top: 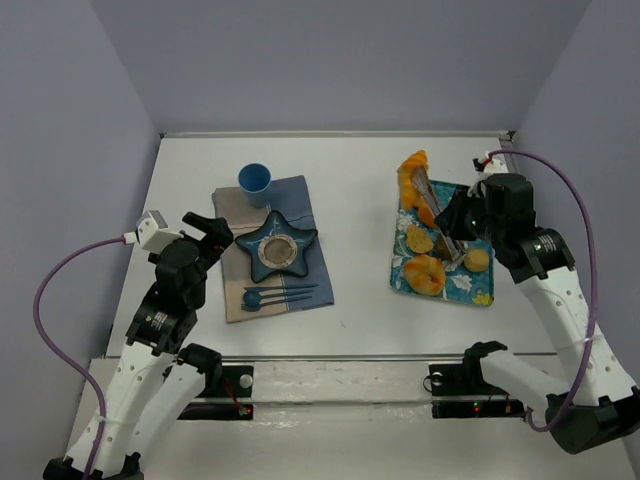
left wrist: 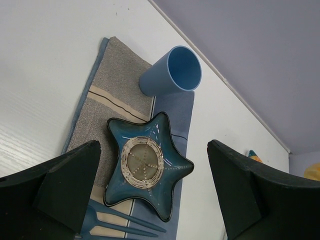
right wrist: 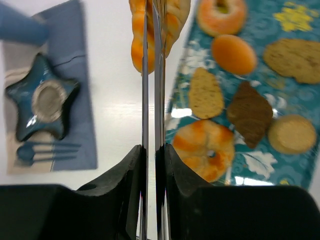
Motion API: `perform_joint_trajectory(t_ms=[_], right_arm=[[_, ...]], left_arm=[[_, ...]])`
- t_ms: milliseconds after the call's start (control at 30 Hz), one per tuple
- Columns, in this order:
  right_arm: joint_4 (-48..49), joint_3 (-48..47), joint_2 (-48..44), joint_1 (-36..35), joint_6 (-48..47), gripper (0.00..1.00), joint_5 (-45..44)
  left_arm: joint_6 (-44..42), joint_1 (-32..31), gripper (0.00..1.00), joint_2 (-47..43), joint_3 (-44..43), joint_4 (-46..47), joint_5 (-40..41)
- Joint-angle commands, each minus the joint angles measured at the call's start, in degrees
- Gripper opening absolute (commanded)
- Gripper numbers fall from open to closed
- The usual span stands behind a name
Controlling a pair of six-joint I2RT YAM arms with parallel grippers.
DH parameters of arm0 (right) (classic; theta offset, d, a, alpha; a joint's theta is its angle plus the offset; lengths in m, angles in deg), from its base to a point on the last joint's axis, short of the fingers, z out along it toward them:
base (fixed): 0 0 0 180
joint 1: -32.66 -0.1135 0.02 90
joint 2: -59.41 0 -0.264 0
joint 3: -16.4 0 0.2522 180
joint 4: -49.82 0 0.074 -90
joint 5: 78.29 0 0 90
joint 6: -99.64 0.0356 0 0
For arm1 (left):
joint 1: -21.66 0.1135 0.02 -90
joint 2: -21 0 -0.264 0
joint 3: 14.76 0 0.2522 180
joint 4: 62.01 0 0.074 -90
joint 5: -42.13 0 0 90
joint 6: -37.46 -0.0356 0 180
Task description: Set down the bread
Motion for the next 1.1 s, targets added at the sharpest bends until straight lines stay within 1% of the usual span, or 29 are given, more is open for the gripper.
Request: perform_joint_trajectory(t_ms=[0,33,100,133,267,300,400,467,667,900,1033,1067], right_arm=[[10.44,-0.7,0.22,-3.44,-10.6,0.07,24.99],[11.93,-0.52,0.57,-6.93,-11.65,0.07,24.57],[12.91,-0.78,2.5,-10.82,-13.24,0.07,23.87],[13.96,-1.39,3.55,-14.31,-14.2,0.07,23.69],[16.69,-3.76,10.84,-20.57,-15.44,0.07,23.69],[17.56,-4.29,14.42,-21.55,-15.44,0.07,23.43],[18.27,-6.75,20.93,-24.18,-15.62,0.07,22.29],[18.89,-7.81,23.41,-25.24,-15.7,0.07,20.44],[20.38,-11.41,32.28,-27.45,-16.67,0.07,22.37],[22.23,-13.44,38.7,-29.2,-15.44,0.07,24.04],[22.06,-13.53,39.94,-29.73,-14.56,0.07,20.88],[21.97,-13.61,40.12,-29.73,-14.3,0.12,19.39]], left_arm=[[0.73,0.21,0.99,-0.79,0.05,0.6,2.13],[0.74,0.21,0.99,-0.88,-0.04,0.42,2.31],[0.91,0.21,0.99,-0.97,-0.13,0.33,2.49],[1.0,0.21,0.99,-0.97,-0.13,0.33,2.49],[1.0,0.21,0.99,-1.06,-0.13,0.42,2.49],[1.09,0.21,0.99,-0.97,-0.04,0.33,2.4],[1.0,0.21,0.99,-0.97,-0.13,0.33,2.14],[1.09,0.21,0.99,-0.97,-0.13,0.42,1.96],[1.0,0.21,0.99,-0.79,0.31,0.86,1.78],[1.0,0.21,0.99,-0.88,0.57,0.95,1.78],[1.0,0.21,0.99,-1.06,0.49,0.86,1.78],[1.0,0.21,0.99,-1.14,0.57,0.95,1.78]])
